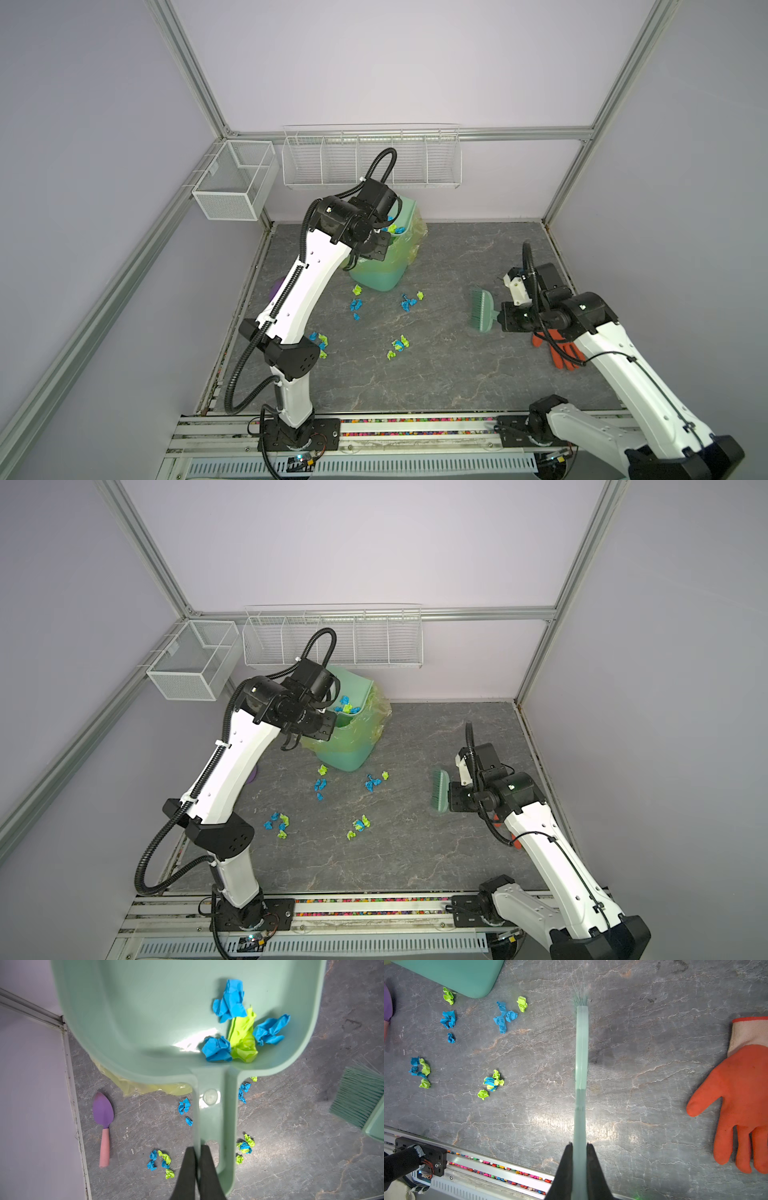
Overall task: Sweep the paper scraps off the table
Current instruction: 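Tilt the dustpan over the bin with the left gripper to empty scraps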
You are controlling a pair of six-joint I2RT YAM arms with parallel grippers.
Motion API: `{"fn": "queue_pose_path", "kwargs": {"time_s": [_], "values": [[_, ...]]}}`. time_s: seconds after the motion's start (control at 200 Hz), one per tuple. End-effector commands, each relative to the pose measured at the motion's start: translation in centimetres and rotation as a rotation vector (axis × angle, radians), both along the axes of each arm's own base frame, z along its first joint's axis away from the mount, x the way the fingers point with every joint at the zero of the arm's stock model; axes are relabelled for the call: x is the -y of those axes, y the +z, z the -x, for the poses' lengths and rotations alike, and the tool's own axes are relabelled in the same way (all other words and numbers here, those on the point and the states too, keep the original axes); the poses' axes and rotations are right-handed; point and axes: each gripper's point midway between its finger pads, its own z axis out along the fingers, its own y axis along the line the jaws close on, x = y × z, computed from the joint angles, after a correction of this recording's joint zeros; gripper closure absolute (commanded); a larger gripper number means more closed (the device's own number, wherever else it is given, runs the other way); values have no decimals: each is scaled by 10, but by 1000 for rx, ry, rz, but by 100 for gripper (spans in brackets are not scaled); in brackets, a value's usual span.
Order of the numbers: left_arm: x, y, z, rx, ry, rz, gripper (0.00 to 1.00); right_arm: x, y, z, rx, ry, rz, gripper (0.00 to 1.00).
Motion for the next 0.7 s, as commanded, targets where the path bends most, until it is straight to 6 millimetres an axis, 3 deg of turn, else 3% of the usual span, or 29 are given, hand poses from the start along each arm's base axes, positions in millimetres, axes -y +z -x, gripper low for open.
{"fn": "queue_pose_path", "kwargs": {"time_s": [0.0,0.455,0.695], "values": [[-11,18,-1,51,7,7,100,0,-3,-2,0,2,0,93],[-39,2,-36,76,95,-140,100,-2,-8,1,-11,11,-10,93],[-52,-9,-45,74,123,-263,100,-2,-9,2,-11,14,-11,93]]}}
